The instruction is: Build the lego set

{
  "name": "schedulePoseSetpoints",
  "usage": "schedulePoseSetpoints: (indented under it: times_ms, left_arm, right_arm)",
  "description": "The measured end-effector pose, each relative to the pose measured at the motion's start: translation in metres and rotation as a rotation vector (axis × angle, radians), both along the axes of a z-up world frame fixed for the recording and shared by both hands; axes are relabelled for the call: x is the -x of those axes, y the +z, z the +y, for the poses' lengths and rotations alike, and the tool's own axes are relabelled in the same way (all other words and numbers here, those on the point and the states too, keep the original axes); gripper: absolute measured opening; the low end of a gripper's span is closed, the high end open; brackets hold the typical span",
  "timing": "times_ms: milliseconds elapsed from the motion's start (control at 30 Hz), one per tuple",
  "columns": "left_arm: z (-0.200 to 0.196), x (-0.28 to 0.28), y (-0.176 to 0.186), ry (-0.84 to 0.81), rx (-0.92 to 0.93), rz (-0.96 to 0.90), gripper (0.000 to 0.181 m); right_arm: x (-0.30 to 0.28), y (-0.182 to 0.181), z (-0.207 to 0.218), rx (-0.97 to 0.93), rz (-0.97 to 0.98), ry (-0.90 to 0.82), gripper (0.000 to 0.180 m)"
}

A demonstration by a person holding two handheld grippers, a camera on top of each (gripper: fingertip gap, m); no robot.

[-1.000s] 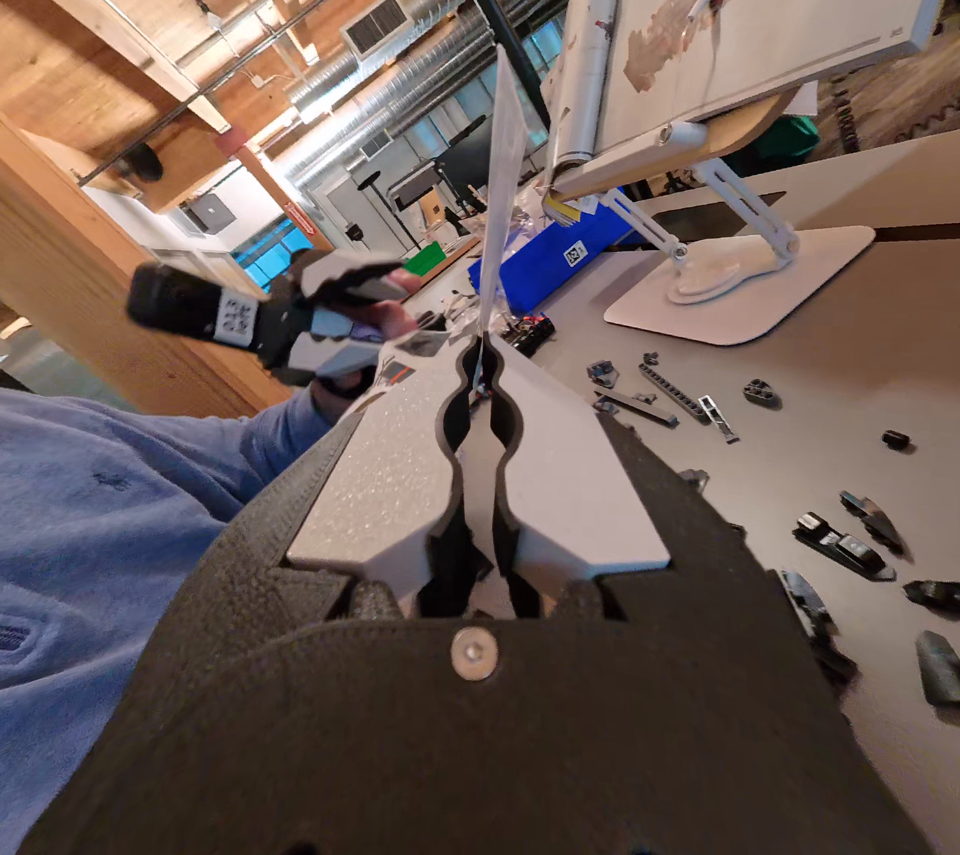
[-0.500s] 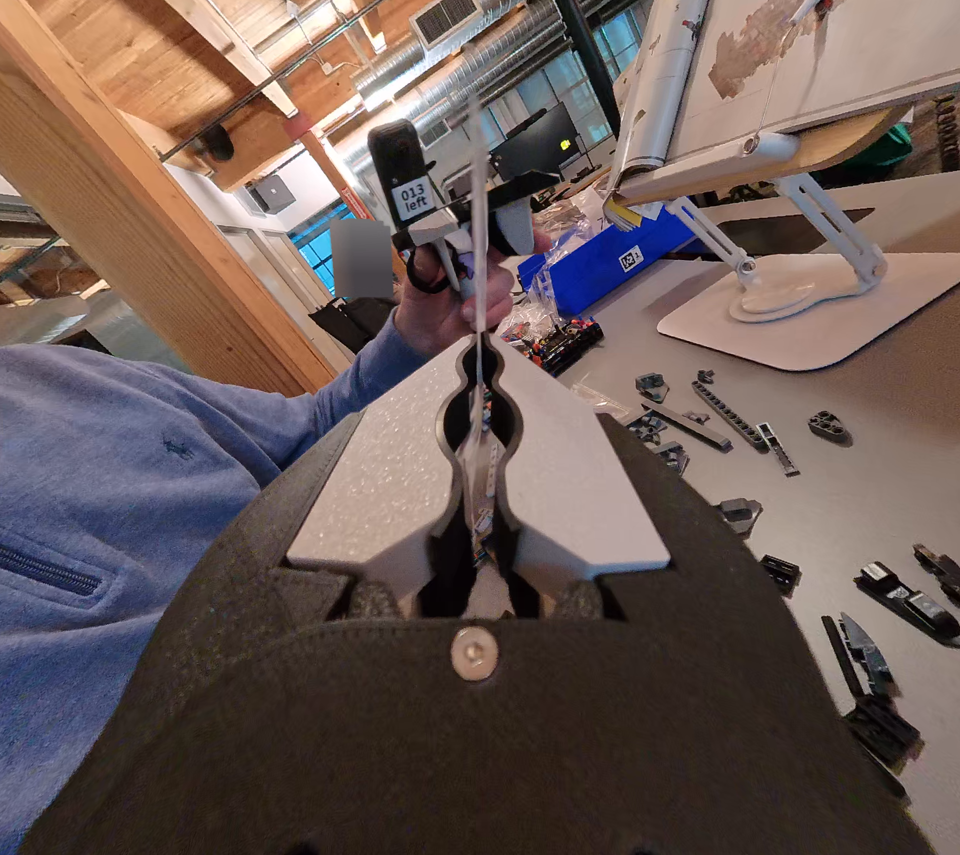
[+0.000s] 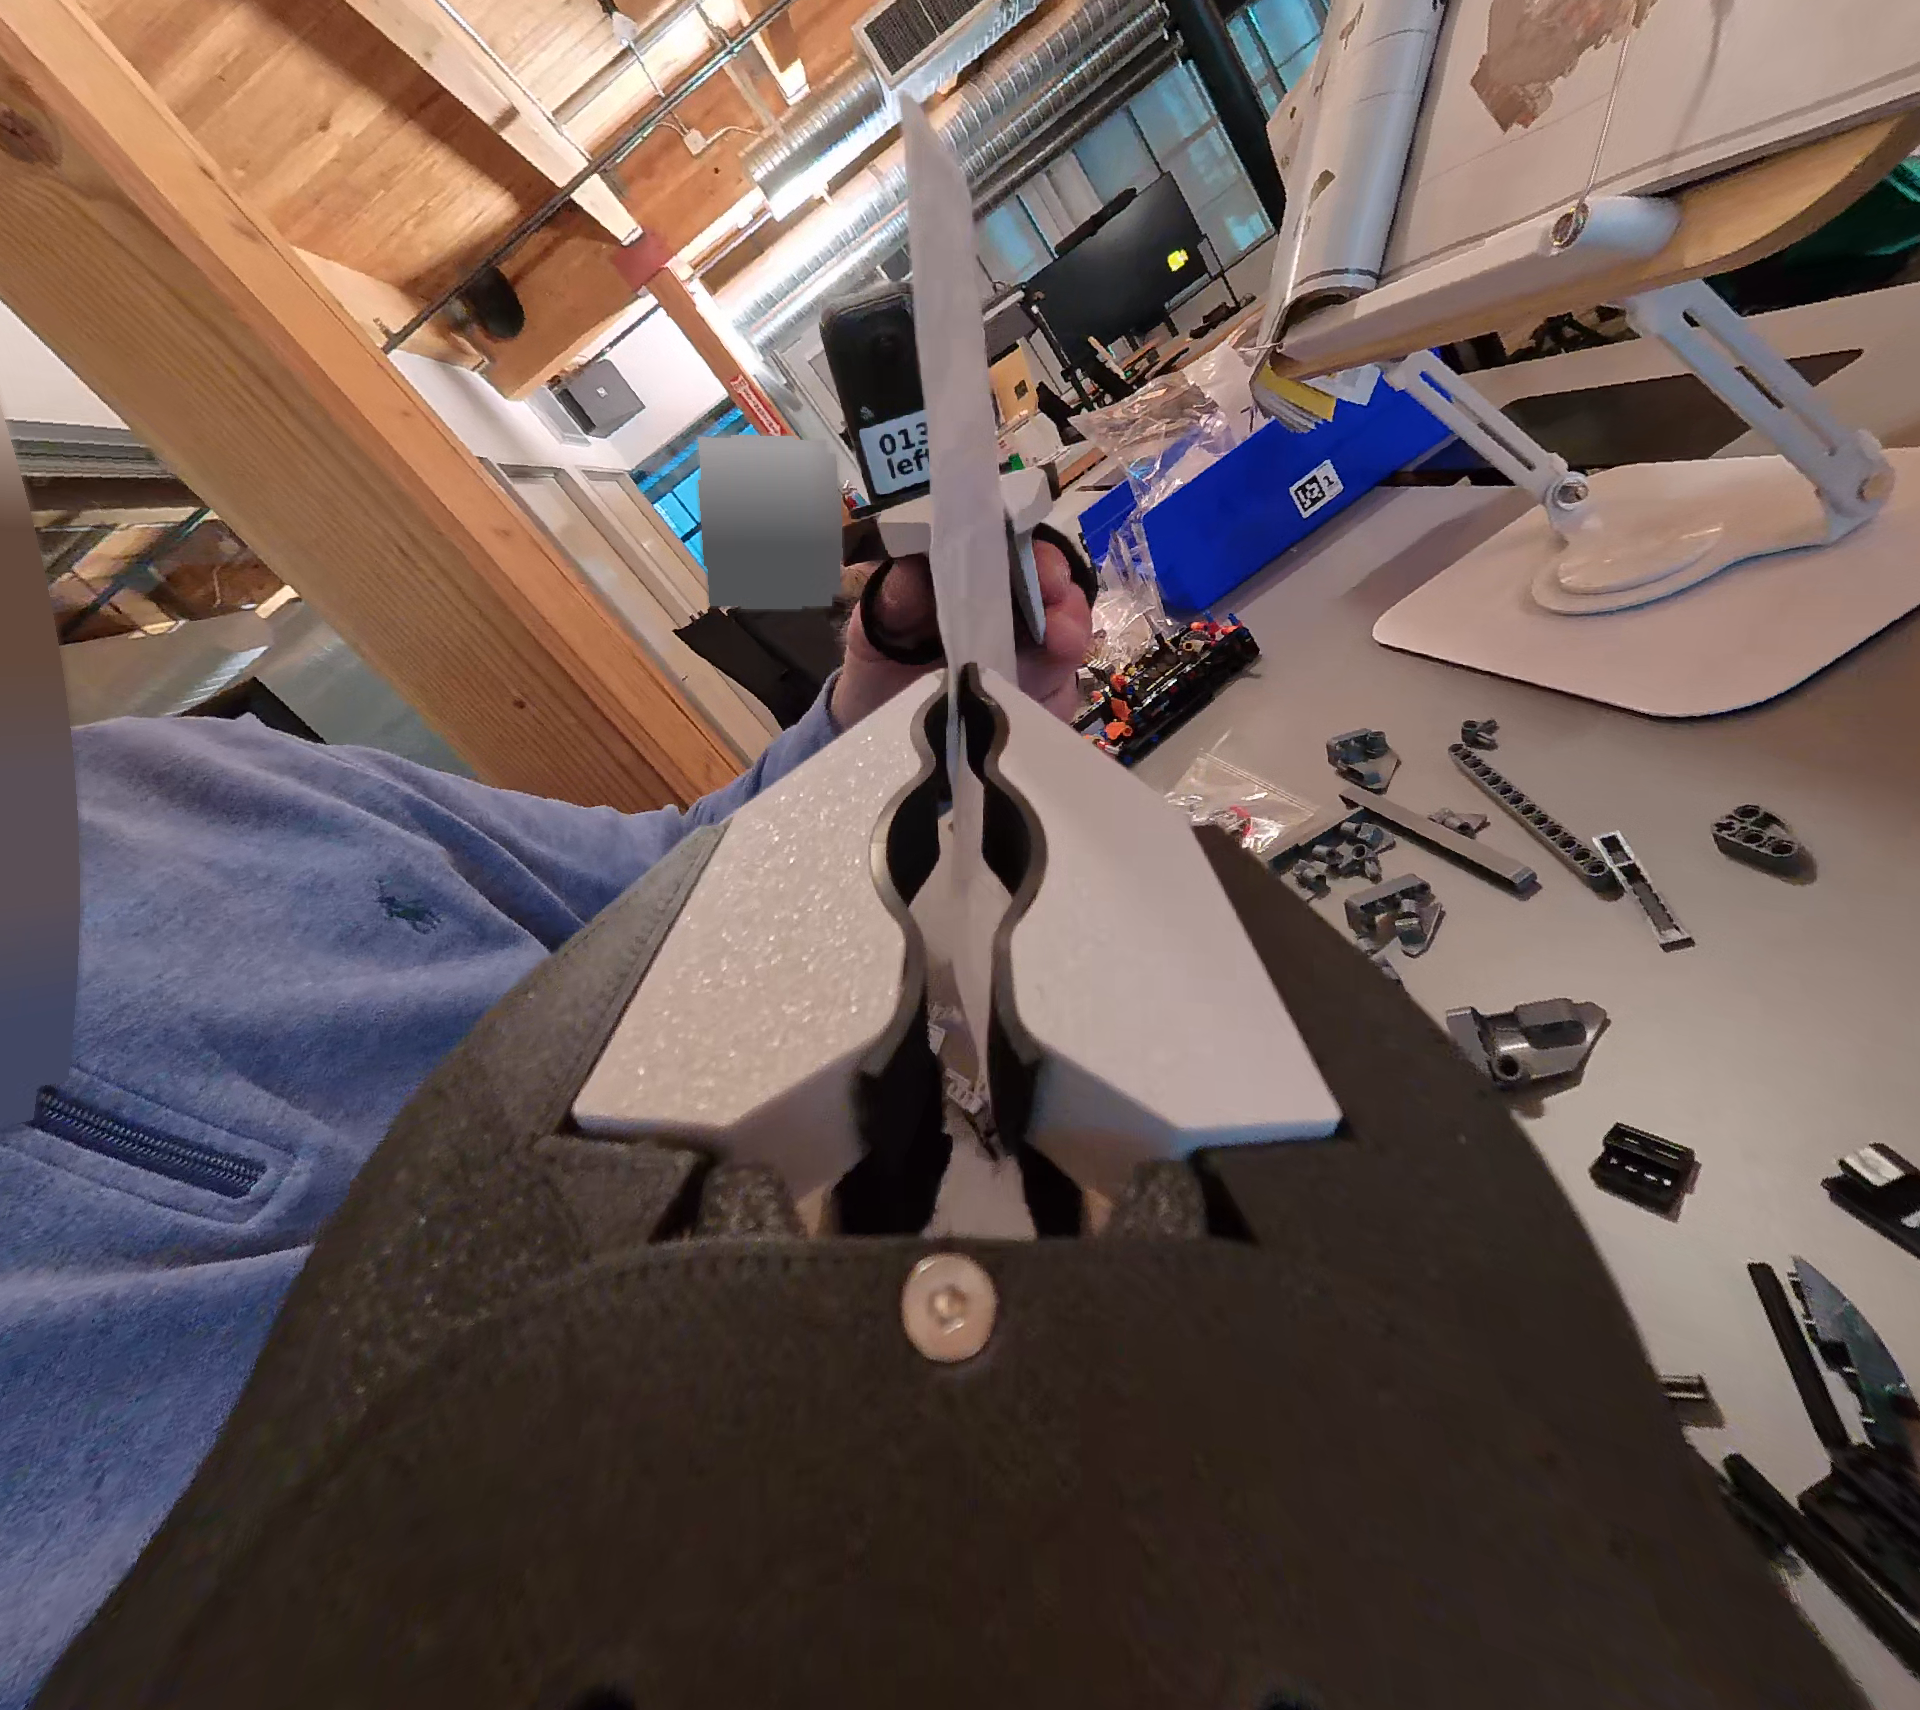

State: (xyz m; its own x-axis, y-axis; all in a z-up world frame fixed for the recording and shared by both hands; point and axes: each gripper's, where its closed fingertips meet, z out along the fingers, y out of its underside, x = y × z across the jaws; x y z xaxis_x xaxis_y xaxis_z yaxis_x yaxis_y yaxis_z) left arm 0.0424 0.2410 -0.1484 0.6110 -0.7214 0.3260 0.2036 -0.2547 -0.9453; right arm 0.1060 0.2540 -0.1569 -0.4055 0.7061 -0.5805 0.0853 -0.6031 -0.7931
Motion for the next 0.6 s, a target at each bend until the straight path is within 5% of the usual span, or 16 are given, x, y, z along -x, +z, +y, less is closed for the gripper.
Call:
schedulePoseSetpoints:
  times_ms: [267,600]
  left_arm:
    - [0.0,0.004,0.014,0.01,0.018,-0.144,0.0]
    - [0.006,0.01,0.021,0.019,0.039,-0.269,0.0]
  right_arm:
    - [0.004,-0.007,0.006,-0.001,-0.024,-0.053,0.035]
    - [0.012,-0.009,-0.003,0.026,0.017,-0.034,0.0]
